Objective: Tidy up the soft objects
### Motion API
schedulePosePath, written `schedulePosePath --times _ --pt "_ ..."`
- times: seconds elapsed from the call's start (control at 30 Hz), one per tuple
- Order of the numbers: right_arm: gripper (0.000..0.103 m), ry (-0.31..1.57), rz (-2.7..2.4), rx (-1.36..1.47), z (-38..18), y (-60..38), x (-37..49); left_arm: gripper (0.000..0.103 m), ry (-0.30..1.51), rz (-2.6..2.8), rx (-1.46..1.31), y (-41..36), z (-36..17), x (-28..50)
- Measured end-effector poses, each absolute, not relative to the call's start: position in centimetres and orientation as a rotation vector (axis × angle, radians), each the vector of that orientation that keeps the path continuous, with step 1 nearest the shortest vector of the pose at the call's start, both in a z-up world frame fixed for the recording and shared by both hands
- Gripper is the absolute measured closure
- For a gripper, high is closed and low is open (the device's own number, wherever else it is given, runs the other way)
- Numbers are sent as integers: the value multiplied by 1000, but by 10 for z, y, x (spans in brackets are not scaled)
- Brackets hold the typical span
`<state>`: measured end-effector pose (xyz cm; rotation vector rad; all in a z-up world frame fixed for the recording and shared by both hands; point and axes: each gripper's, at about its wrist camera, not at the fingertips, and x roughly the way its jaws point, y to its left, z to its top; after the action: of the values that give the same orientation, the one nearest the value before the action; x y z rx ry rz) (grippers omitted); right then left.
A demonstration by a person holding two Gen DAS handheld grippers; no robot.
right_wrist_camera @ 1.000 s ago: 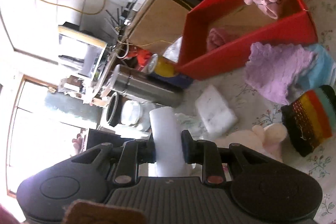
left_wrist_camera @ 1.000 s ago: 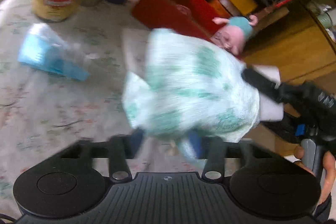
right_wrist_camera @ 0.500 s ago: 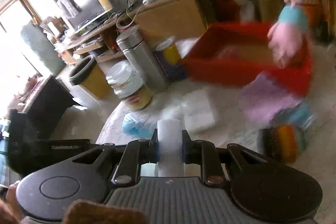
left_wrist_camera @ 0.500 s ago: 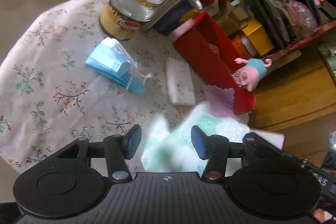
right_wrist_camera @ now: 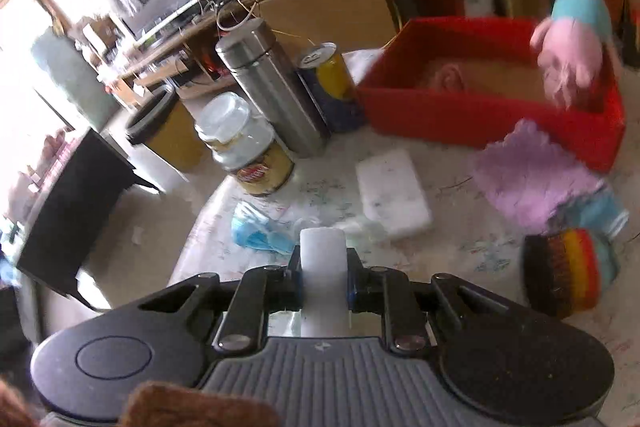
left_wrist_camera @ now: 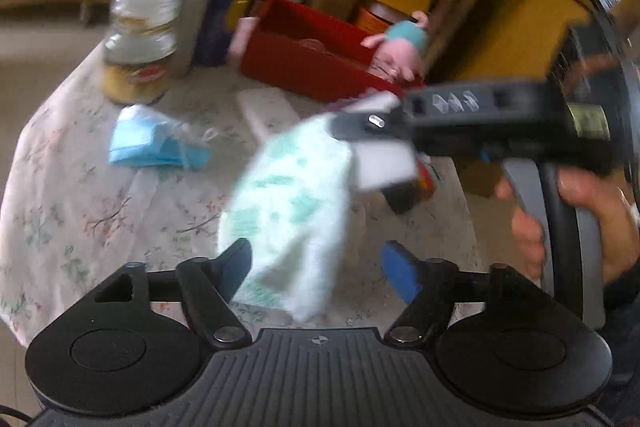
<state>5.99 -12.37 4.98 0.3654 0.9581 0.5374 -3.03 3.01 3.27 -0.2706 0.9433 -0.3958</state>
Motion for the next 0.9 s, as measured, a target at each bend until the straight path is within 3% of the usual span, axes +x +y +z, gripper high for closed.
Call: schedulePosePath --times 0.1,0.13,0.2,0.23,0.27,0.37,0.63,0.9 --pt "103 962 552 370 48 -124 61 21 924 -325 -164 14 24 -25" --pt "103 975 568 384 46 -124 65 23 914 -274 -81 6 18 -21" --pt "103 996 599 402 46 -121 60 35 927 -219 49 -12 3 -11" --pt "103 1000 609 407 47 -120 58 50 956 -232 76 -17 -4 -9" --pt "103 998 613 400 49 -119 57 75 996 -225 75 -18 -9 -9" --pt "103 971 594 376 53 -125 55 94 1091 -193 -14 2 -15 -9" --pt "103 1003 634 358 52 -144 48 99 1029 -112 -568 85 0 10" --pt "103 1061 810 212 35 -133 25 100 988 -62 -754 98 1 43"
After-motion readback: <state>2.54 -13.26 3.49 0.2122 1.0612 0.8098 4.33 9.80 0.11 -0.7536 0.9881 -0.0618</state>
